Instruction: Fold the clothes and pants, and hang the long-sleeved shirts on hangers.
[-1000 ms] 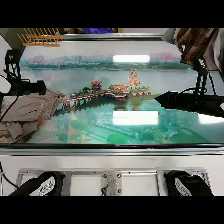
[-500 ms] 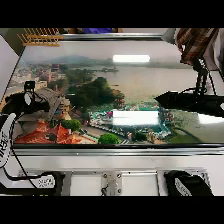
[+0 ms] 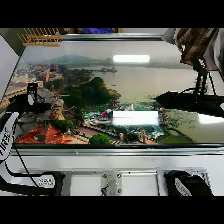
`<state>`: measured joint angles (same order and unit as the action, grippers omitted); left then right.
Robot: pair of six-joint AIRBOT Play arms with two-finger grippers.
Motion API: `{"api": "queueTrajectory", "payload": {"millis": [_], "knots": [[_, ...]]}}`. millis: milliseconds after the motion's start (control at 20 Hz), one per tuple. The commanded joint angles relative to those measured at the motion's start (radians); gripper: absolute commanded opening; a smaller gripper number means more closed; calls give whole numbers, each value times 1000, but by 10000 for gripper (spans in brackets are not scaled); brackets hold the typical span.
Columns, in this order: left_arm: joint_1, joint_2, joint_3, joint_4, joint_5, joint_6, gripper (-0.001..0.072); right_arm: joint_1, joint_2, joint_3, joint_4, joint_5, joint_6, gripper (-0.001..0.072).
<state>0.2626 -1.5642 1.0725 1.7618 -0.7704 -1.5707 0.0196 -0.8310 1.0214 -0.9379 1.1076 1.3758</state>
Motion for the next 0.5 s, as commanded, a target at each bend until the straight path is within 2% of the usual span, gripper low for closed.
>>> {"api": "queueTrajectory", "payload": {"millis": [0, 200, 450], "knots": [[-24, 93, 90, -10, -52, -1, 7, 1, 0, 0, 0, 0, 0, 24], [-189, 333, 251, -13, -94, -24, 7, 1, 0, 0, 0, 0, 0, 24], [-559, 526, 338, -90, -51, -24, 7, 1, 0, 0, 0, 0, 0, 24]]}}
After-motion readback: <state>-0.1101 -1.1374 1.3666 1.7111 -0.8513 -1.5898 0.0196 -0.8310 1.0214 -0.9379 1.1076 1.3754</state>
